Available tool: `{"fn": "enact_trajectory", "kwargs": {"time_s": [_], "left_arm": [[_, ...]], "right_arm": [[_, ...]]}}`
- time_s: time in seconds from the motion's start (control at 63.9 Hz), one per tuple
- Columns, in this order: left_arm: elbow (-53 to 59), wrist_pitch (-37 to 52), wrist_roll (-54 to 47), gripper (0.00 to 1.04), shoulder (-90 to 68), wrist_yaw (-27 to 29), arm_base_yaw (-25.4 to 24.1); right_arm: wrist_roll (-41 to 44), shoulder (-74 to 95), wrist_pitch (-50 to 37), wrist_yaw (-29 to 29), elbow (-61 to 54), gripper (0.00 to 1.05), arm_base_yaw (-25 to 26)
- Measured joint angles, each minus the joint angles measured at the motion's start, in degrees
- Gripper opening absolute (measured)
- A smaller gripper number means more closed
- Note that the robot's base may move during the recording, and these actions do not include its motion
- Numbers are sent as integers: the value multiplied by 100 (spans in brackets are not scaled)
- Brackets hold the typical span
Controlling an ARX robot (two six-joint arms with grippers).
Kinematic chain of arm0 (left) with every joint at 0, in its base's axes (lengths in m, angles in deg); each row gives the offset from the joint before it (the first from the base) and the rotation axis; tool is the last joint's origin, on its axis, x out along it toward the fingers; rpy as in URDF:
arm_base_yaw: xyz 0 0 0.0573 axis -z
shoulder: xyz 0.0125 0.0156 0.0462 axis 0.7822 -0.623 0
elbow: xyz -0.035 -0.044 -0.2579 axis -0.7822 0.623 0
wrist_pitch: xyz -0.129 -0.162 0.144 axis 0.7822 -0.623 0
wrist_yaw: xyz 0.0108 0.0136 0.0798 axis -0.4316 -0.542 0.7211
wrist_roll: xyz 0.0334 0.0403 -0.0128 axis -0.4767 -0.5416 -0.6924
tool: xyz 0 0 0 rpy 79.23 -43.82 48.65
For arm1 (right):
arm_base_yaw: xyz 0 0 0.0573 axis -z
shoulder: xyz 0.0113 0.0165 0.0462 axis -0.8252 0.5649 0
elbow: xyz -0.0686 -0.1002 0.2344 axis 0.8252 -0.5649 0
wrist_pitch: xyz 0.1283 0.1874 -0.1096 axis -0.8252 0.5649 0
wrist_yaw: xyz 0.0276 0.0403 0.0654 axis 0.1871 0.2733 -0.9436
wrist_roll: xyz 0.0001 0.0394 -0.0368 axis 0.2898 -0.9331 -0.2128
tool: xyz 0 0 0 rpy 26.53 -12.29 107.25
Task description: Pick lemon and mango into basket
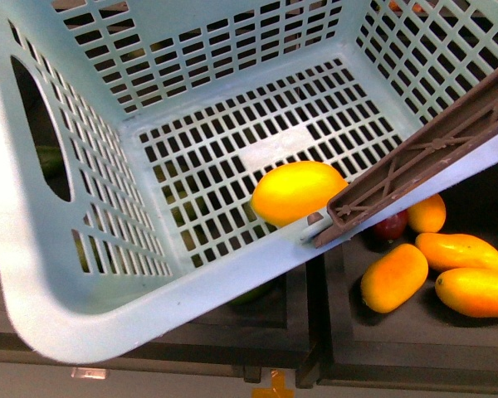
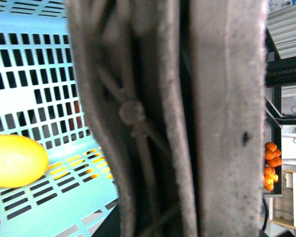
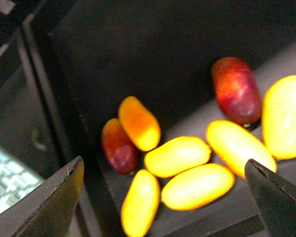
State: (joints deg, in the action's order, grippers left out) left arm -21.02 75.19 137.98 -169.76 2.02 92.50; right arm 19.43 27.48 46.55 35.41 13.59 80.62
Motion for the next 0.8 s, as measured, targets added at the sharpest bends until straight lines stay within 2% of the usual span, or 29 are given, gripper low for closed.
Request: {"fn": "enact_trajectory", "kwargs": {"time_s": [0.078,0.235,0.422,0.798], "left_arm": [[0,0,-2,15,2,20,0],[0,-2,-4,15,2,90,-24],[0,0,-7,15,0,39,-17],[0,0,-9,15,2,66,-11]], "right_arm": [[273,881,-85,286,400,96,212],[494,2271,-55,492,997,96,404],[511,3047,4,476,1408,96,376],[503,4205,319,855,2664,96,243]]}}
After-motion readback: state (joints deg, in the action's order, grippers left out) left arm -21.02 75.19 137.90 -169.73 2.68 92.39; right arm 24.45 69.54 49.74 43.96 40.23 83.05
